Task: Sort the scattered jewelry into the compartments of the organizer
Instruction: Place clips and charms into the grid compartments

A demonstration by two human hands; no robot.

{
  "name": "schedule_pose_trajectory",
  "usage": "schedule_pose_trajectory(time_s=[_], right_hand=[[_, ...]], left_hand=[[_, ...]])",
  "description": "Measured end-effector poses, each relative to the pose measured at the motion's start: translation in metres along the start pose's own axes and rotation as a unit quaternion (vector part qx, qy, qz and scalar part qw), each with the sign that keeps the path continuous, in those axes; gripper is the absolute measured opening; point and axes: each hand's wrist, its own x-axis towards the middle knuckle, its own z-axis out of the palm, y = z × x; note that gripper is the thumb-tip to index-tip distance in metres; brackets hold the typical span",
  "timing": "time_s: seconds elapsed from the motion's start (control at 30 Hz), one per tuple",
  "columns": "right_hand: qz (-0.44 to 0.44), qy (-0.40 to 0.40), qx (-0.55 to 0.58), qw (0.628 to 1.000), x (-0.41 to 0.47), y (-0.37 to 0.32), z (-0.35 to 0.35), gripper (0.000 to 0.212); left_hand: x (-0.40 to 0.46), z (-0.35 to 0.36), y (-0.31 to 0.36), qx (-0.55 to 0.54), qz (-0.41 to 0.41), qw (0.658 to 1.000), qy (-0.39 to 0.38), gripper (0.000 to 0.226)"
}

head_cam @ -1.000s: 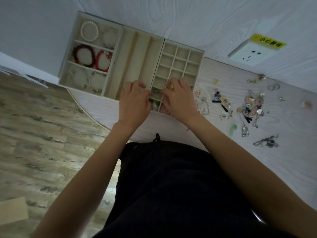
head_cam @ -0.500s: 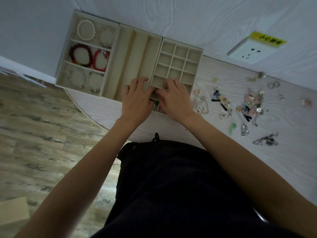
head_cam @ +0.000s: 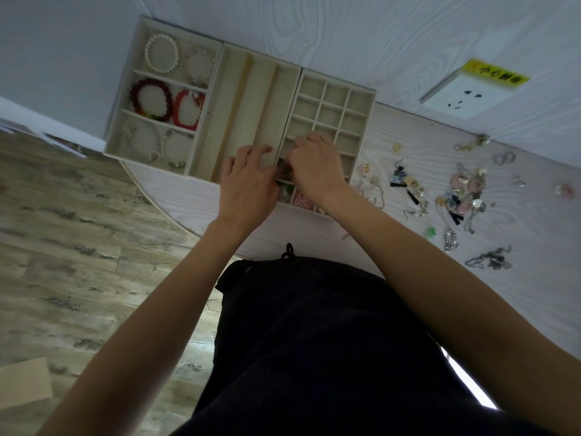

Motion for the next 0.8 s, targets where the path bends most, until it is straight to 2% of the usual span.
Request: schedule_pose_trajectory(time_s=[0.23,0.3,0.4,0.53,0.67,0.8], right_hand=[[-0.042,-0.029,0.057,0.997,-0.005,0.014,0.003,0.027],[-0.031,-0.003,0.093,0.995,-0.012,0.02,0.004,0.024],[0.003,0.052,0.13,0.99,-0.026,0.025,0.006,0.019],[0.0,0.065,0.11,0.992,-0.037,0.019,0.017,0.023],[0.011,0.069,0.083,0.994,-0.034,0.016,0.021,0.023],[-0.013,0.051,0.078,0.996,-0.035,0.023,0.022,0.021]], left_hand=[[0.0,0.009,0.001,0.008,0.004,1.0,-0.007,0.031],[-0.002,0.011,0.001,0.013,0.002,1.0,-0.012,0.037],[-0.002,0.014,0.002,-0.006,-0.016,1.0,-0.013,0.032],[0.0,0.015,0.008,-0.044,-0.054,0.997,-0.042,0.026],[0.002,0.014,0.011,-0.057,-0.05,0.995,-0.066,0.028],[-0.001,0.012,0.006,-0.054,-0.048,0.997,-0.025,0.026]])
